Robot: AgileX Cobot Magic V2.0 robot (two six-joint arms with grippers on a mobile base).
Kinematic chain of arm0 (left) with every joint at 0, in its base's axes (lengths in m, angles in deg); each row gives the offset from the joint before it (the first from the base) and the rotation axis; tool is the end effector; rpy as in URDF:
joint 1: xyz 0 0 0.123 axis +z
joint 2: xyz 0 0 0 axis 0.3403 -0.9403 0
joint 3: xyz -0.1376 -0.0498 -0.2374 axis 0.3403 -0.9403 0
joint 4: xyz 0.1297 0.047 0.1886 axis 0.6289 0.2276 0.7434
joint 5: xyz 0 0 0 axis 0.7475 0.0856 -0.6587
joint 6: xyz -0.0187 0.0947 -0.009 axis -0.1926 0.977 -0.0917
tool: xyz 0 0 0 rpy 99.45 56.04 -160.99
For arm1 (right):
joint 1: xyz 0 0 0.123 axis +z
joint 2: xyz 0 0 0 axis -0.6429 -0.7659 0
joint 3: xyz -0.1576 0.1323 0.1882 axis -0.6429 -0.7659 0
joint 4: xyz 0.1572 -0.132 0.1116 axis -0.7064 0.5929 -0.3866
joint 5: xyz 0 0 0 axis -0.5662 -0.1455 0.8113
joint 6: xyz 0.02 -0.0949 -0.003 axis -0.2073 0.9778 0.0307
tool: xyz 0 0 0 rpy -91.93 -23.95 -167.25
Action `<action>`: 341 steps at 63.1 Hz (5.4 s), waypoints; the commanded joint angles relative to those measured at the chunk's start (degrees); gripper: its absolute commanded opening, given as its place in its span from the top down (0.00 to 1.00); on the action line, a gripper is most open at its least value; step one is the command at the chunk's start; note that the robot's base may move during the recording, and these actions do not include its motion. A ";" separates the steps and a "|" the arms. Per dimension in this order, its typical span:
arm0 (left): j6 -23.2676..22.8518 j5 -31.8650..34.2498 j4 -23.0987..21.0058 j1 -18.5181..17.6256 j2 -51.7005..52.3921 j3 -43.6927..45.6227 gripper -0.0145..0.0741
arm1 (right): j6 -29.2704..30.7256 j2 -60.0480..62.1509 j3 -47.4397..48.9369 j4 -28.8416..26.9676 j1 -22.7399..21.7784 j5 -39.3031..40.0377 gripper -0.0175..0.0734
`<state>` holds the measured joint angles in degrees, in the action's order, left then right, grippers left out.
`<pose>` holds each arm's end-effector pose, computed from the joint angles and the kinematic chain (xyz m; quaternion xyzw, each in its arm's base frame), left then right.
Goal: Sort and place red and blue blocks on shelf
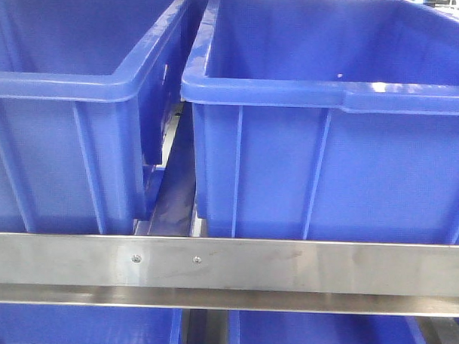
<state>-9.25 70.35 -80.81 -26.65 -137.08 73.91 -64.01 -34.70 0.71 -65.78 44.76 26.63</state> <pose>0.2556 -0.0307 0.3058 -0.0838 0.8744 -0.1038 0.4665 0.2543 0.0232 0.3255 0.0209 0.8613 0.0672 0.5032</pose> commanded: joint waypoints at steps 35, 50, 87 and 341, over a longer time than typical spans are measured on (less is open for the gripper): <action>0.15 5.89 0.17 -0.13 -2.37 2.22 0.69 | 0.50 -0.08 2.39 0.58 0.05 5.12 0.58; 0.15 6.47 0.17 -0.13 -2.37 2.22 0.63 | 0.50 -0.08 2.39 0.58 0.05 5.22 0.47; 0.15 7.39 0.17 -0.13 -2.37 2.22 0.35 | 0.50 -0.08 2.39 1.02 0.05 5.17 0.34; 1.71 0.87 0.45 -2.94 33.60 -21.61 0.70 | 0.50 36.55 -22.55 1.95 0.11 0.17 0.75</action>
<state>-7.80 66.48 -80.40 -28.21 -105.17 51.79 -63.91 -0.31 -22.06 -64.44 44.90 22.62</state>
